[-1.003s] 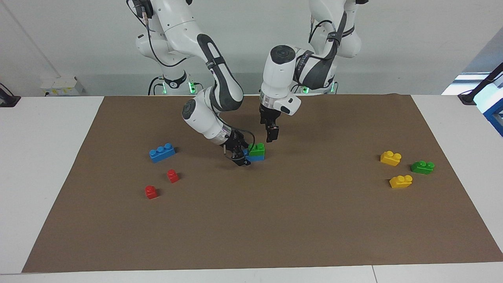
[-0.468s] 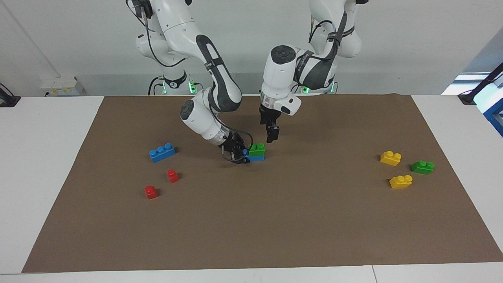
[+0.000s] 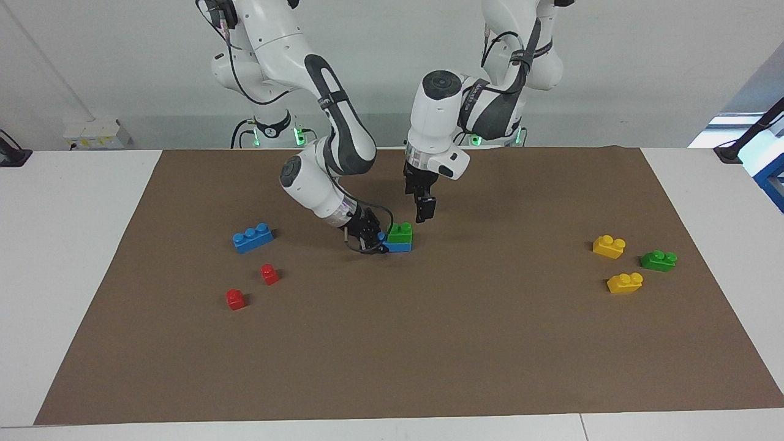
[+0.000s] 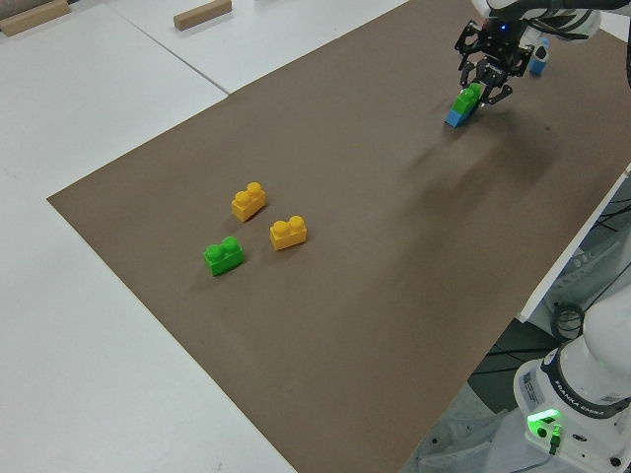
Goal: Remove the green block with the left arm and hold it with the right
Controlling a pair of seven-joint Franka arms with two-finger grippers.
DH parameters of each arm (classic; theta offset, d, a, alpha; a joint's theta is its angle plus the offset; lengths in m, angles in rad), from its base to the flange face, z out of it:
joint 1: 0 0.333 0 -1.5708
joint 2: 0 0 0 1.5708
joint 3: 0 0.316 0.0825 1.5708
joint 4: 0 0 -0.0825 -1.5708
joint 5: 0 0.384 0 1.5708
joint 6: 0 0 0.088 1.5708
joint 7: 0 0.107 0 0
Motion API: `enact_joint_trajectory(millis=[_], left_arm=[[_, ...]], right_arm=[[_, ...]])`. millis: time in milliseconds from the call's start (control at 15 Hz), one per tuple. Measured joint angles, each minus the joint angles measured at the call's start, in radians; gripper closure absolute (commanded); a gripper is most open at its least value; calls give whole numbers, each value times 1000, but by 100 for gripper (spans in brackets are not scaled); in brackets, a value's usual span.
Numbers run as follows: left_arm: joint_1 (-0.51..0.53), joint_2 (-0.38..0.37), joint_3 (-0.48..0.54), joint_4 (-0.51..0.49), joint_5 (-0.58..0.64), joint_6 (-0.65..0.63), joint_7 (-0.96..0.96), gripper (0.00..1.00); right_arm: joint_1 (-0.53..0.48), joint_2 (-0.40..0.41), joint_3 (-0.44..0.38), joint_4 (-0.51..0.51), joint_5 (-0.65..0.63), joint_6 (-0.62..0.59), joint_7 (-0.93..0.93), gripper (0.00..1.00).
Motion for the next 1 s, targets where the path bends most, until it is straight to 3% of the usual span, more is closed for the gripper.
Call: enact_joint_trajectory(millis=[1003], left_arm=[[-16,80,-1,2,47,70,-23,0]], right_arm=[[0,0,0,0,0,3,0,100]])
